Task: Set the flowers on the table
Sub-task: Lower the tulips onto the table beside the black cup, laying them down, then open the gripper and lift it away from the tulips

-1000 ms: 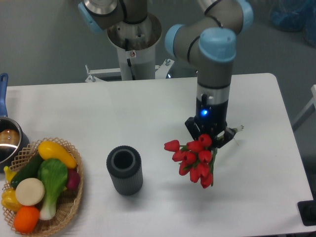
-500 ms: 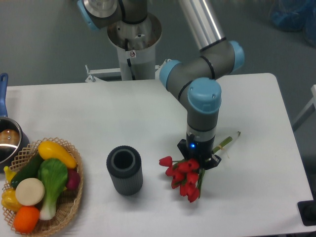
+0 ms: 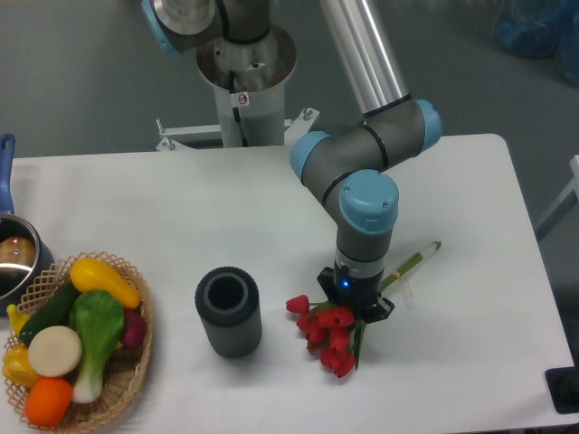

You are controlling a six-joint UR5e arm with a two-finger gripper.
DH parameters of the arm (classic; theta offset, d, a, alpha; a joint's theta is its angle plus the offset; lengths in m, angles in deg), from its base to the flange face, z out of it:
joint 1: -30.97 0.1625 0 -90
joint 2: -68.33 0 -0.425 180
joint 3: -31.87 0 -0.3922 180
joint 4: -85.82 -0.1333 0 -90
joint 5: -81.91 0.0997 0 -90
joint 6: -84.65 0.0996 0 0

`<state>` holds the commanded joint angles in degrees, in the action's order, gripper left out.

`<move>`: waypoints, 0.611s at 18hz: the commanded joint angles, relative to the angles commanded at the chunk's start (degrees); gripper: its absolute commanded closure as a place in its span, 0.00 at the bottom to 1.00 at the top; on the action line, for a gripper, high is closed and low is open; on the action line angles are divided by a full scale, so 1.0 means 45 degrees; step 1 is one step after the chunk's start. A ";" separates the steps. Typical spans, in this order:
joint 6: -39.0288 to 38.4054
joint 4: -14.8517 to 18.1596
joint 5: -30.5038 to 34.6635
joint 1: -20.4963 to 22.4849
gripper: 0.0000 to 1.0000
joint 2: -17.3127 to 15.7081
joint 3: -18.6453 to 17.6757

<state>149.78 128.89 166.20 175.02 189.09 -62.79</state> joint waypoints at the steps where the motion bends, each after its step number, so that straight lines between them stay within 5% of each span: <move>1: -0.0019 0.0019 0.0000 0.0000 0.38 0.0000 0.0039; 4: -0.0058 0.0019 0.0000 0.0078 0.01 -0.0077 0.0488; 11: -0.2126 -0.0371 -0.0234 0.0330 0.00 -0.0330 0.0586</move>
<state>140.21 127.22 165.15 176.51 187.60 -60.15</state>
